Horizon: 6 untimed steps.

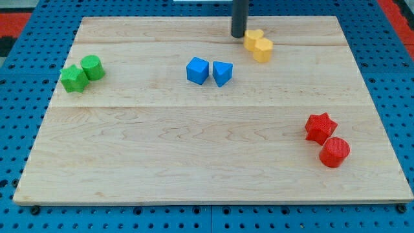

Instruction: Slide blue cube towards down

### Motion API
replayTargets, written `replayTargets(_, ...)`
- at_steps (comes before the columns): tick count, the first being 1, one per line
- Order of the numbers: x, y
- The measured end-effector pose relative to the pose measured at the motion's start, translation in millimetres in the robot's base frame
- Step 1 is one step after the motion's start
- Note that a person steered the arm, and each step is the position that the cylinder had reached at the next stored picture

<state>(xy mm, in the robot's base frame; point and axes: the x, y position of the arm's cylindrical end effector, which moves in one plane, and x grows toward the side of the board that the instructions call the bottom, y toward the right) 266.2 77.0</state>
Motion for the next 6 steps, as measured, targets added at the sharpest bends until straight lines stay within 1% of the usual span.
replayTargets(1,8,4)
replayTargets(2,-6,-34)
replayTargets(3,-9,-77)
replayTargets(4,14,-81)
replayTargets(5,65,-104)
replayTargets(6,83,-118)
